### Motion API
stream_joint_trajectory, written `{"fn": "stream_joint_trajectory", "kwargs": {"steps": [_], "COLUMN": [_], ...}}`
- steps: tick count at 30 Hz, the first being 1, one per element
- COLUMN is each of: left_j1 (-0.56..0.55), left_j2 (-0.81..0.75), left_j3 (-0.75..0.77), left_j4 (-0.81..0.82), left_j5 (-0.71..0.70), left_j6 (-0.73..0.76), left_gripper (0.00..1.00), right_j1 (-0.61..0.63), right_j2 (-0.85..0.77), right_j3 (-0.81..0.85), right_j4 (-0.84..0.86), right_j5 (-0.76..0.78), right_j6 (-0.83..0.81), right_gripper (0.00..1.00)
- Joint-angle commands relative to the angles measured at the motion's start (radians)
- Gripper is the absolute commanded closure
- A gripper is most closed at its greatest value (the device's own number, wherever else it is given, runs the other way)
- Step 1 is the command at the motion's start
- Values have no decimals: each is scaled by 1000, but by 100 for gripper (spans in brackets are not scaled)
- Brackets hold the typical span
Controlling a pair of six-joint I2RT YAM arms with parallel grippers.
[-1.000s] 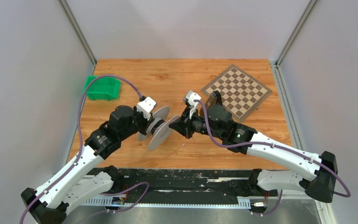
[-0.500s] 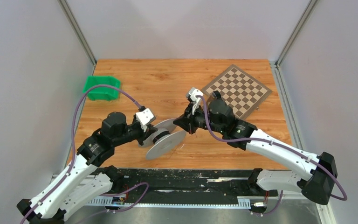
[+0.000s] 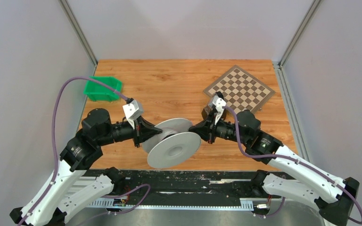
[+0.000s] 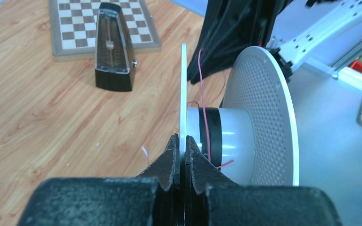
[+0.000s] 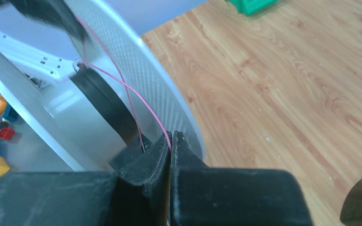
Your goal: Wrap the cables
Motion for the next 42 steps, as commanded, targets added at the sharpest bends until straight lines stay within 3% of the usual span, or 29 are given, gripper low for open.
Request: {"fn": "stream_joint_trajectory", "kwargs": {"steps": [1,6,18,25,34,42], "left_j1": [-4,-4,-4,-4,-4,-4], "left_j2": [12,-4,-35,-82,-119,-128], "left_j3": [97,125,97,68,42,24], "left_j4": [45,41,153,217,274,311], "left_j5": [25,-55,-153,-219,-285,-299], "left_j6": [-169,-197,-402,-484,-584,-648], "left_gripper": [100,100,100,100,100,100], "right_j1": [-4,-4,-4,-4,1,25], "right_j2": [-56,-150,-196,-175,-147,-99], "right_j3": [-73,-130,-280,-374,-492,-528], "right_j4": [19,30,213,369,639,794], "right_j5": [-59,-23,-131,-164,-183,-173], "right_j6": [7,19,93,152,180,28], "right_gripper": [97,98,97,87,67,49]}}
